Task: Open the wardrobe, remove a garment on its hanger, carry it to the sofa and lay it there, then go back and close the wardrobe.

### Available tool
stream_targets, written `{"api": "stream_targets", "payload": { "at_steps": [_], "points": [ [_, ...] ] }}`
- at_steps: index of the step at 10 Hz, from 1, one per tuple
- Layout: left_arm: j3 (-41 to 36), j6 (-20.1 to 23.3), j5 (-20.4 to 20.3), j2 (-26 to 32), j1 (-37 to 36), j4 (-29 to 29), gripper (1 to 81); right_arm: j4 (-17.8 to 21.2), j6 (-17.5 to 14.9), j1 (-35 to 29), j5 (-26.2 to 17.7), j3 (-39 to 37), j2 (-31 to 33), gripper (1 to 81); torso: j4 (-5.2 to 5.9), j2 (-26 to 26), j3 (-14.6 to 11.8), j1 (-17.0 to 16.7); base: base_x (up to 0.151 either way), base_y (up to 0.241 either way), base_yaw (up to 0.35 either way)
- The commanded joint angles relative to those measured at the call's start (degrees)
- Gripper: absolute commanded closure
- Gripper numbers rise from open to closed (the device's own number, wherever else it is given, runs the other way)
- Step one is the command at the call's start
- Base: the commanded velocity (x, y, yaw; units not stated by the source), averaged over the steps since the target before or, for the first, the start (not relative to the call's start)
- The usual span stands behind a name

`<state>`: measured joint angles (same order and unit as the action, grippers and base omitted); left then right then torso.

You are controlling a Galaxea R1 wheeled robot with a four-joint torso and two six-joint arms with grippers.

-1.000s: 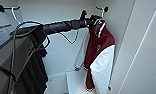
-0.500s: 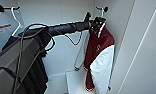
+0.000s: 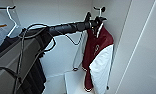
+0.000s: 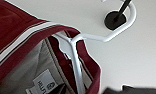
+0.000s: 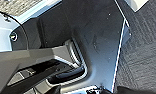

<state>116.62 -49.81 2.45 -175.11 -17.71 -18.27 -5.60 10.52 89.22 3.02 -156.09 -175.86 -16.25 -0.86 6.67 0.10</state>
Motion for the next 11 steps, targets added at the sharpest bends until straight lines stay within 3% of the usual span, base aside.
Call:
{"api": "stream_targets", "payload": {
  "at_steps": [1, 6, 11],
  "points": [
    [1.9, -0.3, -1.7, -1.3, -10.9, 0.4, 1.0, 0.6, 0.0, -1.6, -3.3, 0.2, -0.3, 1.0, 0.0, 0.0, 0.0, 0.0, 0.0, 0.0, 0.0],
    [0.6, -0.4, -9.5, -2.4, -9.6, 4.1, 1.0, 0.6, 0.0, -1.2, -3.4, 0.0, -0.9, 1.0, 0.0, 0.0, 0.0, 0.0, 0.0, 0.0, 0.0],
    [-7.4, -0.4, -16.7, 1.5, -9.6, 7.9, 1.0, 0.7, 0.0, -1.3, -3.4, 0.3, -1.2, 1.0, 0.0, 0.0, 0.0, 0.0, 0.0, 0.0, 0.0]
  ]
}}
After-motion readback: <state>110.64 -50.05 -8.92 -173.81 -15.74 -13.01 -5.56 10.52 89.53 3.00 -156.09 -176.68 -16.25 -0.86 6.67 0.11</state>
